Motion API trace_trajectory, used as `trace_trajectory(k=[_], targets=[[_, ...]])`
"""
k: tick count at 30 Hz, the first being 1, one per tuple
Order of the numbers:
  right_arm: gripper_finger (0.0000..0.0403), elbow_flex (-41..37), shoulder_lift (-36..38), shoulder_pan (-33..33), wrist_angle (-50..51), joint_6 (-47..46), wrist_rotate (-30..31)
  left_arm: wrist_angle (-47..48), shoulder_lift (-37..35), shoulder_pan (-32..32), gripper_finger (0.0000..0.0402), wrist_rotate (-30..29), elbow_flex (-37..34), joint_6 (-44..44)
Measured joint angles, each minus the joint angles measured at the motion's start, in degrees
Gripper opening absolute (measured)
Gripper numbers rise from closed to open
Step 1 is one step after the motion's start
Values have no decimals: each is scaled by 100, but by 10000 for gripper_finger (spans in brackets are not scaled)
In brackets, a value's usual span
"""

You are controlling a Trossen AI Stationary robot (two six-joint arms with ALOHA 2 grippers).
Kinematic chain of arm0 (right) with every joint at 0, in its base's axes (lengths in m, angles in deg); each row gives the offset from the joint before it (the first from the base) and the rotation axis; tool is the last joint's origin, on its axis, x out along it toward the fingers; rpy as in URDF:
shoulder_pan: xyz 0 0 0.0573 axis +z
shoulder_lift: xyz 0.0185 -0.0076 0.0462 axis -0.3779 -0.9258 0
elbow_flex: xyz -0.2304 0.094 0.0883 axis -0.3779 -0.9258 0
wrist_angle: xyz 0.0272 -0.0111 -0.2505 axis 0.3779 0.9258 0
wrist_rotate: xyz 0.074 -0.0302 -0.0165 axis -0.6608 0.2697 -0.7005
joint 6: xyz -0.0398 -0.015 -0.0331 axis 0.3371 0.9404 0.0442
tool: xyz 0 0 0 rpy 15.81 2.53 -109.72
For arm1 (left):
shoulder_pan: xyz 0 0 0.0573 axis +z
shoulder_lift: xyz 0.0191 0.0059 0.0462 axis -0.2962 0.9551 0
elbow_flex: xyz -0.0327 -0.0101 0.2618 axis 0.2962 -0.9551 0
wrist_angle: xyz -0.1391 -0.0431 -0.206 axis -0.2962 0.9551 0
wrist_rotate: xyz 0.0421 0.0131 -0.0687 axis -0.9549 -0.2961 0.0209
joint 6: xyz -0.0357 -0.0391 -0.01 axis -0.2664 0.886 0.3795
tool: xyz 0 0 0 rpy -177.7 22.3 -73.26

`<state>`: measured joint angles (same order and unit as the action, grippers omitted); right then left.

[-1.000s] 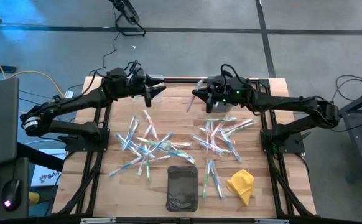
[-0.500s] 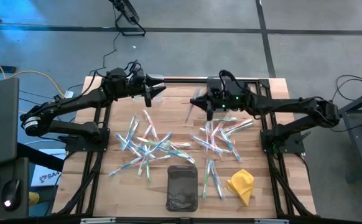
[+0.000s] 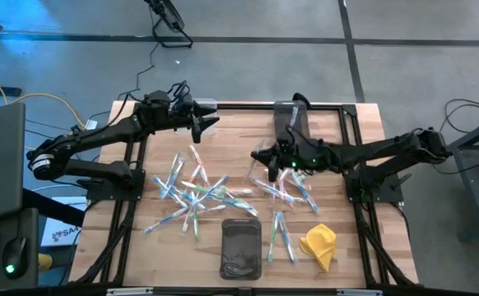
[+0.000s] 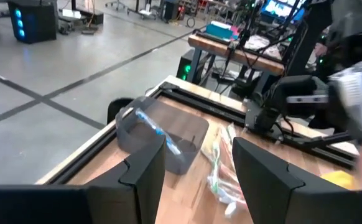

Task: Pick & Place Toothbrushes
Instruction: Put the orange toothbrush into the bottom black bin

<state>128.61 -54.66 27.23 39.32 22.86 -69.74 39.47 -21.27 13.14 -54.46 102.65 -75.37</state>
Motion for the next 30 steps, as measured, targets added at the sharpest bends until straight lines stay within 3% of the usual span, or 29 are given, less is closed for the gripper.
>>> trace_trajectory(k=[11, 26, 30], targets=[[12, 0, -127, 1127, -13, -762, 1263, 738, 0, 0, 181, -3, 0, -13], [12, 92, -792, 1822, -550, -1410, 1276, 1026, 0, -2, 181, -3, 0, -20], [12, 449, -1026, 1909, -461, -1327, 892, 1048, 0, -2, 181, -4, 0, -15]])
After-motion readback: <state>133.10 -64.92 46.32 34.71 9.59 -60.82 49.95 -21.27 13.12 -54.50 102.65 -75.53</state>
